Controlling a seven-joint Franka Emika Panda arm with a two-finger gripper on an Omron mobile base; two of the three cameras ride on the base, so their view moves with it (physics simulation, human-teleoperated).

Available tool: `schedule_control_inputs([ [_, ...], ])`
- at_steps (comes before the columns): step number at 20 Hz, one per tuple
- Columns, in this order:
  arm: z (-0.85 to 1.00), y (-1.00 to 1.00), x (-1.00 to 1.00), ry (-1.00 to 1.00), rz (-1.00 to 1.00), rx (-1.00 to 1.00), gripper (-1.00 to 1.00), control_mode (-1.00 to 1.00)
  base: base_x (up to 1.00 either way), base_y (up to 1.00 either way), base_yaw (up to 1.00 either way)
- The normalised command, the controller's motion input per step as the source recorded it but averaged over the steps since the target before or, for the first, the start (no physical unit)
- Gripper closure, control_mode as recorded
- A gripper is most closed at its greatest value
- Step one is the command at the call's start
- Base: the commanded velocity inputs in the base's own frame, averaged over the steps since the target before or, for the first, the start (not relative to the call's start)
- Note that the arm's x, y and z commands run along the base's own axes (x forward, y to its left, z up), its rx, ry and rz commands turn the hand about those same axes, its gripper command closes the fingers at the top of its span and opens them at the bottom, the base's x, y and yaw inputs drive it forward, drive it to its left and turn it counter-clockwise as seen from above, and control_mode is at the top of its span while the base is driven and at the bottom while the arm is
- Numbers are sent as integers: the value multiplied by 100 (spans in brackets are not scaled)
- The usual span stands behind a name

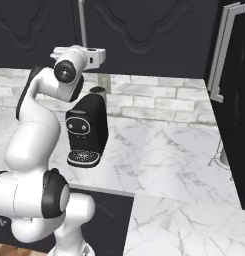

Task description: Get the candle and the wine from the cabinet and move them to the dining counter.

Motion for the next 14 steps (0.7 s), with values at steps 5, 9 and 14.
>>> schedule_control_inputs([
  [5, -4, 0, 27, 0, 0, 0, -100, -100, 0, 0, 0],
  [9, -4, 0, 31, 0, 0, 0, -100, -100, 0, 0, 0],
  [14, -2, 0, 35, 0, 0, 0, -100, -100, 0, 0, 0],
])
